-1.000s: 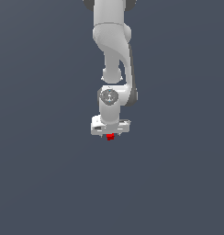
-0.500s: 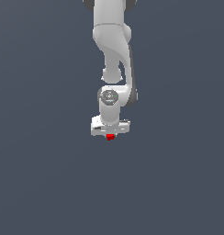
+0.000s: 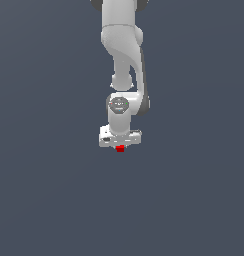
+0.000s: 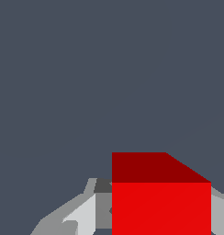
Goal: Pick up the red cube and move it to a goal position.
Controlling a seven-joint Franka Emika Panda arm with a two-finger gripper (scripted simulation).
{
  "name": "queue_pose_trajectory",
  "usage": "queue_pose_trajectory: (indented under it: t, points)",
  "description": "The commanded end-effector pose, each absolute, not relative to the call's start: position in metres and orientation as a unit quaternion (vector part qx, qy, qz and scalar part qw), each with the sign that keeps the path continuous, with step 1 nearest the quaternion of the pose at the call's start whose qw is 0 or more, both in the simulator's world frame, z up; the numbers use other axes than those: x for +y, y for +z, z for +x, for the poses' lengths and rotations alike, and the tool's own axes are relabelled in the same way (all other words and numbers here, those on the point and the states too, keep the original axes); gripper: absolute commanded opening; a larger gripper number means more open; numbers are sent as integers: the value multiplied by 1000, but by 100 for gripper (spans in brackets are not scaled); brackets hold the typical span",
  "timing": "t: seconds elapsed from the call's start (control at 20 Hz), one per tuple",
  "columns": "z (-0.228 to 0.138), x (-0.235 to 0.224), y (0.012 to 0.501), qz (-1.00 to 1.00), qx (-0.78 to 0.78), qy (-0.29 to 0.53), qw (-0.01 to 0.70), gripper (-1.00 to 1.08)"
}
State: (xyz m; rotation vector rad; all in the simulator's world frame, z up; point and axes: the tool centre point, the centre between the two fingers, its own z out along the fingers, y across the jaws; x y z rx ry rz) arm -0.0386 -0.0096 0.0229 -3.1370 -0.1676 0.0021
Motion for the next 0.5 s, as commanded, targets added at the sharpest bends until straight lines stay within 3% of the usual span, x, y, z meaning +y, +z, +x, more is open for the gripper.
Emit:
queue_pose_trajectory:
  t: [0.0, 0.45]
  points:
    - [-39, -10, 28, -999, -53, 0, 0, -100]
    - [-51, -14, 72, -999, -53, 0, 0, -100]
